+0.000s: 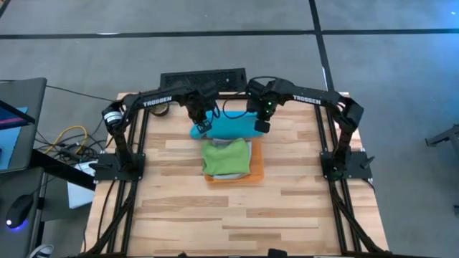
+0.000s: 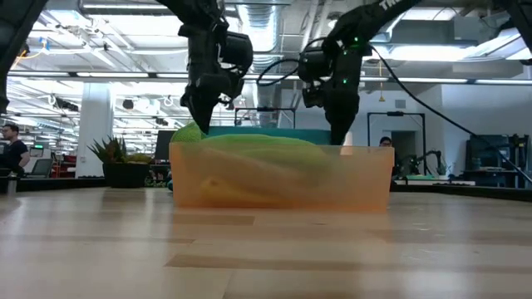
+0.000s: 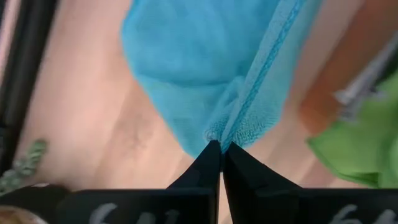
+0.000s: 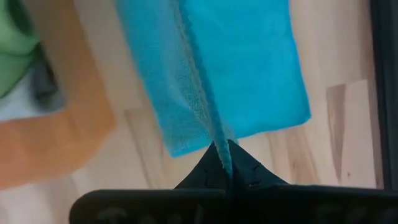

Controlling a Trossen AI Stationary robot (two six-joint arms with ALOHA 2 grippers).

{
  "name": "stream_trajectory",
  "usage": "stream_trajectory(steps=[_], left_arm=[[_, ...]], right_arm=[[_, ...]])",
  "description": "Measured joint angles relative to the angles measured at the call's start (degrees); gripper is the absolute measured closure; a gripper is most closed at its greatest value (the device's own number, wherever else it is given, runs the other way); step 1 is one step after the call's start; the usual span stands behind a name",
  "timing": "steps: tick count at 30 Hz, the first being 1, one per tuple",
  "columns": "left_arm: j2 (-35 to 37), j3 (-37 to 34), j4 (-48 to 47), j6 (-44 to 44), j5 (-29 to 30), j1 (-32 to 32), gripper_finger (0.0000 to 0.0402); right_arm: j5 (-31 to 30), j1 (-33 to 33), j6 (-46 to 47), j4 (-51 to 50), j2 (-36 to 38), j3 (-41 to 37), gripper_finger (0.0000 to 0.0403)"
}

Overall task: Sort microfiber towel by color & place in baskets
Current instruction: Fold the blue towel

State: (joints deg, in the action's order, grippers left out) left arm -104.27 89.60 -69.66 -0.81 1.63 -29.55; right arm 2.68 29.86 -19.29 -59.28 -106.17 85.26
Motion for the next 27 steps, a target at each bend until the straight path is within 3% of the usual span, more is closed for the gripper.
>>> stream_trajectory(steps=[8,15,21,27], left_arm=[[-1.55,0.17,3.44,-1.01,1.85,-1.91,0.0401],[-2.95,0.04,4.09,-1.33,3.66,-2.46,0.0396],[-4.21,0.04,3.4,-2.03,4.68,-2.96,0.0344],[-5.42,0.02,4.03,-7.06,4.42,-3.13,0.0283]], right_arm=[[-3.68,1.59,0.99,3.86,-0.02,-2.72,0.0394],[-4.42,1.87,1.31,3.89,-0.02,-2.91,0.0363],[-4.66,1.9,1.31,4.44,-0.02,-2.94,0.0332],[-4.52,2.22,1.06,5.29,-0.02,-2.94,0.0274]])
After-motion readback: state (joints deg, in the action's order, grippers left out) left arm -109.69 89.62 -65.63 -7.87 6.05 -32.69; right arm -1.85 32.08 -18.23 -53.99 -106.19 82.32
